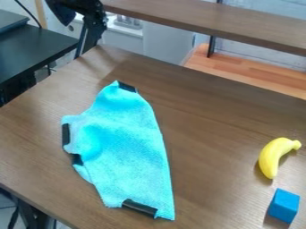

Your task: Unfold the cloth from bottom left to the top right

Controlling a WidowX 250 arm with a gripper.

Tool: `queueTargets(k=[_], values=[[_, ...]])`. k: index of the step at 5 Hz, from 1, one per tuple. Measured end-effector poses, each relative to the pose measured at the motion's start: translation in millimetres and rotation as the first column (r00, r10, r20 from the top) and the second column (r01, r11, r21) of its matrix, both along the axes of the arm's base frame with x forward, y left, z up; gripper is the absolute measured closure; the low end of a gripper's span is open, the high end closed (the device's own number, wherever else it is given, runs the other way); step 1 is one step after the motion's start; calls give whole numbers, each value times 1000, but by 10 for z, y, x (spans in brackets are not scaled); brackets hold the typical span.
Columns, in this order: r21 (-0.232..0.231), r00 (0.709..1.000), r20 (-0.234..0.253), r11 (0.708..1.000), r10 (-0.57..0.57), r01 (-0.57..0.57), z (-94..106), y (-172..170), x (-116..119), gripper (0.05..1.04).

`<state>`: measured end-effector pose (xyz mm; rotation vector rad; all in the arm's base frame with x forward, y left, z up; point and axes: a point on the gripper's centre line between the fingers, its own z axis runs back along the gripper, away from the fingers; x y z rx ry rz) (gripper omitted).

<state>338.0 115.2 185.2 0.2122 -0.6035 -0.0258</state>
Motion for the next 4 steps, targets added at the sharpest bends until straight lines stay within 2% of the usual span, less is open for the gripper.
queueTargets(k=[1, 2, 3, 4], values=[[-19, 999, -32, 1000, 7, -8, -125, -1, -5, 82], [-99, 979, -101, 978, 176, -186, -493, 379, -142, 82], [-180, 934, -183, 923, 308, -339, -814, 521, -273, 82], [-287, 882, -215, 837, 419, -467, -1041, 716, -368, 82]])
